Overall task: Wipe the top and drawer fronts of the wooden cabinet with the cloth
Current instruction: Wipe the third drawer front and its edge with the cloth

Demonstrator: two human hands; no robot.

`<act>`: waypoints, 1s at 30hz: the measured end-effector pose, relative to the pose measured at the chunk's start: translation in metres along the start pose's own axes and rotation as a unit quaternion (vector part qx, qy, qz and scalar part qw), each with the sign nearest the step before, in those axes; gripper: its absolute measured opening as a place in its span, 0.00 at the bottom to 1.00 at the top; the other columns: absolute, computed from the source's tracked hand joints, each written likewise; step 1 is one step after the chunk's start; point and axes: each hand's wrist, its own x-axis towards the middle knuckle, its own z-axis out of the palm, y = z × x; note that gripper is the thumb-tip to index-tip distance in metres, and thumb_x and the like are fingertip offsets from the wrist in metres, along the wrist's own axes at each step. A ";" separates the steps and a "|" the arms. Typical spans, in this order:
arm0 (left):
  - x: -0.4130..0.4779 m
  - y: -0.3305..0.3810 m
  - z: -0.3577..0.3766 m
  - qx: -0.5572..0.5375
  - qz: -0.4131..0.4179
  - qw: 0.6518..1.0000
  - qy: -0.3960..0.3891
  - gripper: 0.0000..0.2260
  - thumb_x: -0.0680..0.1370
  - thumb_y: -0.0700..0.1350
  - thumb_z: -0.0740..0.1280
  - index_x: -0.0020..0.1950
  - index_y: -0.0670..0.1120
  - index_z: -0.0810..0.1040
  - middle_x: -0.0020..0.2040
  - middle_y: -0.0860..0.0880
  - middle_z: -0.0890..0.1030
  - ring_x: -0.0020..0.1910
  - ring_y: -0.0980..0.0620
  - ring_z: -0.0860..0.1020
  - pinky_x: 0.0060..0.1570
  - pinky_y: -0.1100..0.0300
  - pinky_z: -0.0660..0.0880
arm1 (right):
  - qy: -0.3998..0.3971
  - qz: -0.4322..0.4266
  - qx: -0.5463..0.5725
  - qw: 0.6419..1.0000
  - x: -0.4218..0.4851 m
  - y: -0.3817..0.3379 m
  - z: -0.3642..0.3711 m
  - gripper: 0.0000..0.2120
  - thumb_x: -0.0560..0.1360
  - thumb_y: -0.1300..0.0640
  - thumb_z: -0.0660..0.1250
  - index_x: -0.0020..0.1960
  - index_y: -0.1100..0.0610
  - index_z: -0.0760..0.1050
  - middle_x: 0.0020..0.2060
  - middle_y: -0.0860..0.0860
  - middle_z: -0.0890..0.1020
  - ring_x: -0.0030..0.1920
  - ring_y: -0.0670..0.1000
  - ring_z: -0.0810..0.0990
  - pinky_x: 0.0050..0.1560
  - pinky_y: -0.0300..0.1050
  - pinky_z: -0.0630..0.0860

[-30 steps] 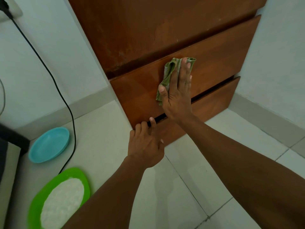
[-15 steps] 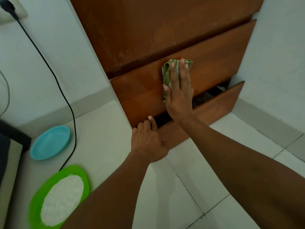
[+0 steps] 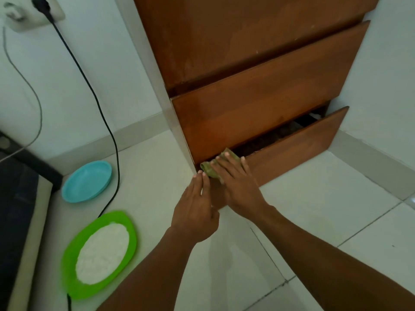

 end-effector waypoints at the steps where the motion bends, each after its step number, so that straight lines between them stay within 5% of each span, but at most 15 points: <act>1: -0.001 0.002 0.002 0.002 -0.003 1.000 -0.013 0.40 0.83 0.52 0.60 0.82 0.45 0.35 0.84 0.45 0.38 0.83 0.47 0.40 0.81 0.54 0.47 | -0.018 -0.003 -0.013 1.000 -0.005 0.001 0.002 0.25 0.84 0.50 0.49 0.79 0.54 0.63 0.79 0.52 0.66 0.82 0.54 0.56 0.78 0.65 0.57; 4: 0.002 0.006 0.006 0.019 -0.016 0.999 -0.032 0.41 0.82 0.51 0.60 0.81 0.44 0.31 0.81 0.44 0.31 0.81 0.47 0.32 0.81 0.52 0.42 | -0.021 0.003 -0.011 1.000 -0.002 0.002 -0.003 0.25 0.85 0.44 0.49 0.77 0.53 0.67 0.75 0.51 0.71 0.80 0.52 0.60 0.79 0.61 0.55; 14: 0.019 0.024 0.003 0.093 0.037 0.994 -0.049 0.40 0.83 0.52 0.58 0.81 0.43 0.31 0.81 0.44 0.30 0.80 0.46 0.31 0.81 0.50 0.41 | 0.053 -0.024 -0.044 0.997 0.009 0.044 -0.015 0.17 0.85 0.53 0.52 0.65 0.55 0.77 0.58 0.53 0.81 0.65 0.56 0.76 0.74 0.56 0.66; 22: 0.069 0.058 0.004 0.162 0.121 0.976 -0.077 0.41 0.83 0.54 0.59 0.81 0.43 0.32 0.82 0.43 0.32 0.80 0.45 0.32 0.79 0.50 0.39 | 0.116 0.086 -0.046 0.989 0.003 0.153 -0.046 0.21 0.86 0.53 0.52 0.64 0.62 0.79 0.62 0.60 0.81 0.68 0.61 0.76 0.78 0.59 0.58; 25: 0.088 0.066 0.004 0.212 0.153 0.962 -0.077 0.42 0.83 0.54 0.58 0.80 0.41 0.30 0.81 0.42 0.30 0.80 0.44 0.30 0.78 0.50 0.36 | 0.136 0.122 -0.054 0.982 0.006 0.195 -0.063 0.20 0.85 0.54 0.53 0.64 0.63 0.79 0.62 0.62 0.80 0.67 0.63 0.76 0.74 0.63 0.64; 30: 0.123 0.084 0.007 0.291 0.208 0.932 -0.060 0.42 0.83 0.54 0.56 0.78 0.39 0.26 0.79 0.39 0.27 0.79 0.42 0.28 0.79 0.47 0.36 | 0.197 0.158 -0.048 0.966 0.011 0.250 -0.074 0.23 0.86 0.52 0.50 0.63 0.64 0.79 0.62 0.63 0.80 0.67 0.63 0.75 0.76 0.54 0.64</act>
